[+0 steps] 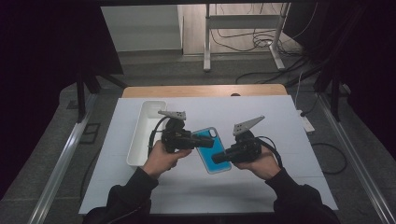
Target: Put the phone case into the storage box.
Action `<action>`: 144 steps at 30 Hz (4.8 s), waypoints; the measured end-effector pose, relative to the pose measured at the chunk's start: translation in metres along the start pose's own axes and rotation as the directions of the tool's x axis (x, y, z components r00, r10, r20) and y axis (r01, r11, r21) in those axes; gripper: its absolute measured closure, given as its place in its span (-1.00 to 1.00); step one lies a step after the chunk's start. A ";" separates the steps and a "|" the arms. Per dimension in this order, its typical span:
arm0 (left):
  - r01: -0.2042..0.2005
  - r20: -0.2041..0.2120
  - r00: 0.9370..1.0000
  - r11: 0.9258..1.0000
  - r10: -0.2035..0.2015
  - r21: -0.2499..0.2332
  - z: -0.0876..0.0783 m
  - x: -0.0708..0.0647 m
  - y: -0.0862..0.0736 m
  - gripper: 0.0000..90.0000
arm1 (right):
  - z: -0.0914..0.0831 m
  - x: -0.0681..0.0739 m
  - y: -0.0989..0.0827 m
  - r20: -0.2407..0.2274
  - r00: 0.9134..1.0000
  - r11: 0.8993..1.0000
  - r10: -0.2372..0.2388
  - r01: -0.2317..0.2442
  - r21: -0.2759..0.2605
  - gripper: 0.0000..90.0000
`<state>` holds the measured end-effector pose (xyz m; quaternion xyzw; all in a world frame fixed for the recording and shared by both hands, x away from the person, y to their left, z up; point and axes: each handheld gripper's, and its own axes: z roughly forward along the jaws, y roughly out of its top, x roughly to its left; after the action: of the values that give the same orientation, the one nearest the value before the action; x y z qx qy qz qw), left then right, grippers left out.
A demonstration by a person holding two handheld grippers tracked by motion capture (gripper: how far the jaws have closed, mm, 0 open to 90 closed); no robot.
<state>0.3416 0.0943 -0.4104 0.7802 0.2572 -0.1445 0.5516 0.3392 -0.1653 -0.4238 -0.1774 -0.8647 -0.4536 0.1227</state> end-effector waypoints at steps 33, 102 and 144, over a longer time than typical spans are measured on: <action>-0.077 -0.356 0.932 0.997 0.071 -0.001 -0.011 -0.009 0.004 -0.92 | -0.017 0.001 -0.001 0.279 0.960 0.995 -0.001 0.029 -0.094 0.90; 0.035 -0.370 0.928 0.999 -0.034 -0.005 0.002 -0.008 -0.005 0.96 | 0.008 0.010 -0.002 0.358 0.933 0.998 -0.032 0.052 -0.045 0.43; 0.013 -0.466 0.885 0.999 0.011 0.048 0.007 -0.012 -0.005 0.96 | 0.014 0.007 -0.005 0.385 0.923 0.998 -0.009 0.030 -0.048 -0.77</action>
<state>0.3297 0.0864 -0.4104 0.8055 0.3788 0.0402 0.4539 0.3301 -0.1552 -0.4323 -0.2577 -0.8614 -0.4338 -0.0587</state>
